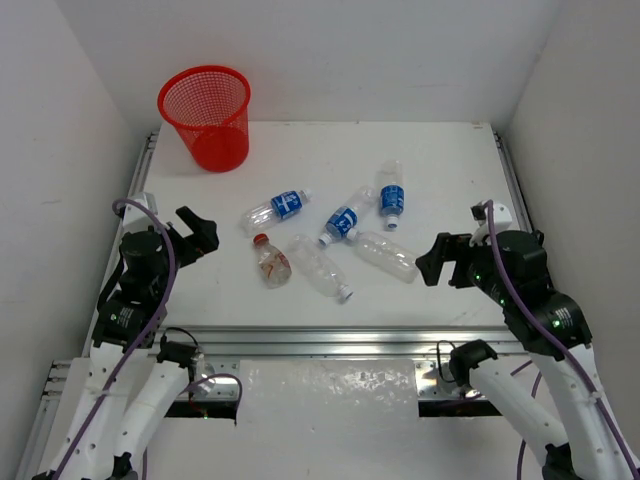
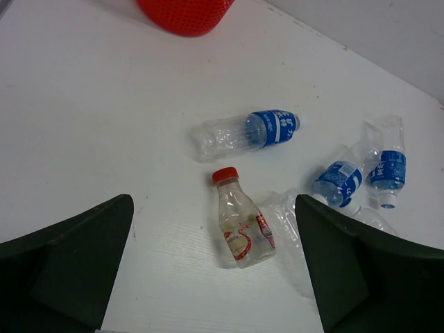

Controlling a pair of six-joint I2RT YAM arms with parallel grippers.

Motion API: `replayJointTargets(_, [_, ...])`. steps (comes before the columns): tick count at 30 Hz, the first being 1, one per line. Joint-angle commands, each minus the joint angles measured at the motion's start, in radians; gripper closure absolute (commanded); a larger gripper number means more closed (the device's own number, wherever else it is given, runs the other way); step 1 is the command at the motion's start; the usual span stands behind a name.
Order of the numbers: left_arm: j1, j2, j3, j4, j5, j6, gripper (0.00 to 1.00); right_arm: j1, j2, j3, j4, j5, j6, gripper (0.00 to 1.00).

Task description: Put the plastic bottles in the bin

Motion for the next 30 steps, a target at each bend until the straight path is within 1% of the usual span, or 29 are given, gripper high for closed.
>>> replayJointTargets(1, [0.002,-0.007,0.019,0.03,0.011,0.002,0.0,-0.004,0.002,-0.022,0.099,0.031,-0.024,0.01])
replayJointTargets(4, [0.002,-0.013,0.016,0.032,0.02,0.005,0.0,-0.005,0.02,-0.053,0.138,0.054,-0.031,0.01])
replayJointTargets(5, [0.002,-0.018,0.016,0.034,0.022,0.005,0.0,-0.004,0.051,-0.06,0.151,0.052,-0.04,0.01])
replayJointTargets(7, [0.002,-0.021,0.016,0.037,0.024,0.005,0.0,-0.004,0.098,-0.083,0.207,0.019,-0.065,0.01])
replayJointTargets(8, [0.002,-0.021,0.013,0.038,0.027,0.005,0.0,-0.004,0.162,-0.089,0.226,-0.006,-0.103,0.01])
replayJointTargets(10, [0.002,-0.018,0.013,0.041,0.03,0.007,0.0,-0.002,0.242,-0.08,0.258,-0.004,-0.134,0.01])
replayJointTargets(11, [0.002,-0.013,0.012,0.041,0.037,0.008,0.0,0.008,0.329,-0.077,0.266,0.015,-0.184,0.01])
replayJointTargets(12, [0.002,-0.008,0.013,0.041,0.039,0.01,0.0,0.018,0.377,-0.061,0.272,0.063,-0.211,0.01])
replayJointTargets(13, [0.002,-0.004,0.012,0.041,0.04,0.01,0.0,0.028,0.425,-0.051,0.286,0.084,-0.24,0.01])
replayJointTargets(14, [0.002,0.005,0.013,0.041,0.045,0.011,0.0,0.056,0.513,-0.042,0.289,0.107,-0.295,0.01])
replayJointTargets(15, [0.002,0.008,0.015,0.041,0.047,0.013,0.0,0.067,0.555,-0.021,0.291,0.121,-0.323,0.01])
replayJointTargets(17, [0.001,0.015,0.015,0.041,0.053,0.014,0.0,0.088,0.624,-0.011,0.304,0.115,-0.396,0.01])
replayJointTargets(18, [0.001,0.016,0.013,0.043,0.056,0.016,0.0,0.091,0.681,-0.014,0.317,0.093,-0.41,0.01])
replayJointTargets(21, [0.001,0.015,0.012,0.046,0.06,0.017,0.0,0.105,0.778,-0.025,0.373,0.065,-0.491,0.01])
replayJointTargets(23, [0.001,0.015,0.012,0.047,0.063,0.017,0.0,0.126,0.822,-0.028,0.425,0.1,-0.525,0.01])
replayJointTargets(25, [0.001,0.015,0.012,0.049,0.065,0.019,0.0,0.148,0.884,-0.04,0.494,0.167,-0.559,0.01])
replayJointTargets(29, [0.001,0.015,0.012,0.05,0.07,0.02,0.0,0.168,0.973,-0.072,0.576,0.232,-0.58,0.06])
replayJointTargets(30, [0.001,0.015,0.012,0.049,0.071,0.022,0.0,0.173,0.985,-0.085,0.62,0.252,-0.584,0.07])
